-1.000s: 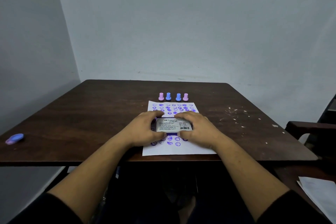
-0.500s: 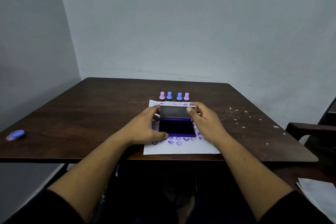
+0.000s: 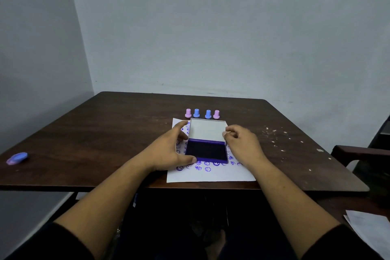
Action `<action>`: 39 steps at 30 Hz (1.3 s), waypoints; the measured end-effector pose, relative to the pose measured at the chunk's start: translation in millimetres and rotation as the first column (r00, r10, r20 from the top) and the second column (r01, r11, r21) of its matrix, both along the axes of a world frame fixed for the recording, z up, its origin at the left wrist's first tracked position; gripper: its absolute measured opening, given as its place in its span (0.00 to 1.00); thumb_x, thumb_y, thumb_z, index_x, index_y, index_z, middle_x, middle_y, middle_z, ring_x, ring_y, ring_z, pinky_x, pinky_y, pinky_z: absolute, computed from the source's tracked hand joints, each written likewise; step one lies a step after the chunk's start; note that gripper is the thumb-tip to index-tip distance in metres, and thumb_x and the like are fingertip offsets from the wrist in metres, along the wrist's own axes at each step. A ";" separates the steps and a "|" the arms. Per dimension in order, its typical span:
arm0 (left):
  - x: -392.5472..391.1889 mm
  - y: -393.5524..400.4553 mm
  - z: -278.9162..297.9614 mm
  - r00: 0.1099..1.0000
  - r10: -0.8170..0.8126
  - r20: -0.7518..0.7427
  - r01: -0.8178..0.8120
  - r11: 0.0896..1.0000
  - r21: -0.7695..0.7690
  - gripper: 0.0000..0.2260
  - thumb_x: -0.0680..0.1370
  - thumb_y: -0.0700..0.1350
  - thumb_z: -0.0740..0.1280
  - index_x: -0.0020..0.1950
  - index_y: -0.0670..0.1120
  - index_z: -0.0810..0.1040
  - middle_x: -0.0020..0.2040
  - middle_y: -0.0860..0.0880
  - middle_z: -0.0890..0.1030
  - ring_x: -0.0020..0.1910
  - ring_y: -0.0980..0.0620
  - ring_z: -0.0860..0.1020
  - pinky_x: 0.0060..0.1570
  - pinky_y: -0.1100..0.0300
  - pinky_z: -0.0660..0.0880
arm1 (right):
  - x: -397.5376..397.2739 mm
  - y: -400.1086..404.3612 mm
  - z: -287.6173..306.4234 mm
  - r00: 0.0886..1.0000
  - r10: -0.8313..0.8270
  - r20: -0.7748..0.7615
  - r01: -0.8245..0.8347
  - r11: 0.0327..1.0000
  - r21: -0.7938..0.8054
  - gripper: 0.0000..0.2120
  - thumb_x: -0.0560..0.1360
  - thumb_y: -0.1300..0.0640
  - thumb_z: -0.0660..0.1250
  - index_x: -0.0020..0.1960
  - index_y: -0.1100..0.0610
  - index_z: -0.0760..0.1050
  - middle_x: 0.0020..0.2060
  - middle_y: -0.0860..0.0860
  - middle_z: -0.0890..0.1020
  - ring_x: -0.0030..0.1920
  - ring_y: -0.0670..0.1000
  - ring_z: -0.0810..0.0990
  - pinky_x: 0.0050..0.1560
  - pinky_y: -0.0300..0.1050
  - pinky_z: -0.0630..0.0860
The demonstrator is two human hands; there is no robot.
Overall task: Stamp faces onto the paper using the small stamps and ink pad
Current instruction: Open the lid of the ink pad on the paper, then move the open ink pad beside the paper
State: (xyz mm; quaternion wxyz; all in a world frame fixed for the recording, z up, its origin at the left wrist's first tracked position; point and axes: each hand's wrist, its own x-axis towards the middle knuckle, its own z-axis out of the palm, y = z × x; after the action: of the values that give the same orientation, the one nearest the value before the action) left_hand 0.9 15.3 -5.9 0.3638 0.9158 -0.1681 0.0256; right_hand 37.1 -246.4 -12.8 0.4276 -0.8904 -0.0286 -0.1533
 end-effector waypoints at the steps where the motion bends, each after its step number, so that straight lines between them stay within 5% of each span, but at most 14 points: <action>1: 0.3 -0.2 0.1 1.000 0.007 0.000 -0.007 1.000 0.007 0.50 0.64 0.66 0.77 0.78 0.67 0.51 0.63 0.62 0.76 0.61 0.59 0.76 0.58 0.63 0.72 | -0.4 0.5 0.2 1.000 0.012 -0.010 -0.012 1.000 -0.021 0.14 0.83 0.50 0.67 0.64 0.54 0.83 0.52 0.47 0.87 0.50 0.50 0.84 0.50 0.43 0.76; 5: 1.0 -1.1 1.1 0.999 0.038 -0.003 -0.037 0.998 0.047 0.51 0.63 0.70 0.75 0.79 0.64 0.53 0.65 0.59 0.76 0.63 0.56 0.75 0.64 0.55 0.75 | -3.5 3.9 1.2 0.997 0.059 -0.042 -0.062 0.995 -0.081 0.16 0.82 0.49 0.67 0.64 0.55 0.85 0.62 0.51 0.87 0.61 0.53 0.83 0.57 0.45 0.75; 9: 0.6 -2.0 0.3 0.998 0.054 0.014 -0.054 0.997 0.064 0.52 0.62 0.71 0.74 0.80 0.61 0.55 0.65 0.59 0.76 0.64 0.55 0.75 0.66 0.52 0.74 | -2.5 4.0 -0.5 0.997 0.075 -0.023 -0.078 0.989 -0.128 0.13 0.82 0.46 0.67 0.52 0.53 0.86 0.50 0.50 0.89 0.53 0.54 0.85 0.56 0.52 0.80; 12: 2.0 -2.4 0.4 0.998 0.058 0.014 -0.059 0.995 0.084 0.52 0.62 0.71 0.74 0.80 0.61 0.54 0.65 0.59 0.76 0.63 0.56 0.75 0.65 0.53 0.75 | -2.8 3.8 0.5 0.997 0.078 -0.026 -0.082 0.977 -0.197 0.22 0.79 0.37 0.67 0.65 0.50 0.82 0.62 0.48 0.86 0.62 0.53 0.82 0.66 0.56 0.77; 15: 2.0 -3.2 0.7 0.998 0.059 0.020 -0.061 0.994 0.087 0.51 0.62 0.72 0.73 0.80 0.61 0.54 0.64 0.59 0.76 0.63 0.56 0.75 0.64 0.54 0.75 | -7.0 4.9 -0.6 0.982 0.186 -0.012 -0.179 0.925 -0.335 0.38 0.73 0.27 0.64 0.76 0.46 0.72 0.73 0.45 0.77 0.76 0.50 0.70 0.76 0.56 0.62; 18: 2.2 -3.8 -0.5 0.998 0.050 0.043 -0.052 0.997 0.057 0.46 0.68 0.72 0.67 0.81 0.58 0.56 0.64 0.56 0.77 0.64 0.54 0.74 0.66 0.51 0.73 | -11.7 6.9 -3.4 0.948 0.317 -0.015 -0.292 0.853 -0.432 0.47 0.66 0.20 0.64 0.80 0.41 0.64 0.75 0.38 0.73 0.77 0.43 0.65 0.75 0.46 0.53; 22: 3.2 -4.7 -1.1 0.997 0.056 0.053 -0.056 0.998 -0.002 0.33 0.81 0.64 0.59 0.82 0.51 0.58 0.59 0.56 0.80 0.61 0.54 0.76 0.64 0.51 0.72 | -7.3 7.9 -8.1 0.938 0.341 -0.059 -0.327 0.818 -0.473 0.54 0.62 0.16 0.65 0.82 0.36 0.55 0.73 0.34 0.75 0.76 0.43 0.67 0.76 0.47 0.53; 29: 5.8 -4.9 -2.9 0.995 0.070 0.064 -0.071 0.997 0.009 0.31 0.83 0.63 0.56 0.82 0.51 0.59 0.54 0.61 0.78 0.59 0.56 0.75 0.59 0.56 0.70 | -5.0 3.3 -7.0 0.948 0.292 -0.127 -0.319 0.863 -0.391 0.53 0.62 0.20 0.69 0.81 0.33 0.54 0.71 0.31 0.75 0.75 0.53 0.65 0.72 0.45 0.56; 39: 8.2 -3.4 -3.5 0.997 0.067 0.045 -0.069 0.997 0.024 0.32 0.82 0.65 0.56 0.82 0.51 0.58 0.54 0.62 0.80 0.58 0.57 0.76 0.59 0.55 0.70 | -7.0 -53.5 22.8 0.935 0.272 -0.226 -0.346 0.839 -0.420 0.44 0.76 0.43 0.77 0.84 0.42 0.56 0.77 0.36 0.73 0.80 0.46 0.66 0.82 0.58 0.54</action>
State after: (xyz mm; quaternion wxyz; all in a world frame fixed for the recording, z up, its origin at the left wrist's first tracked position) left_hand 9.1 11.9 -9.4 0.3472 0.9248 -0.1451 0.0559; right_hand 30.1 -299.9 10.0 0.2281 -0.9581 -0.1733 -0.0006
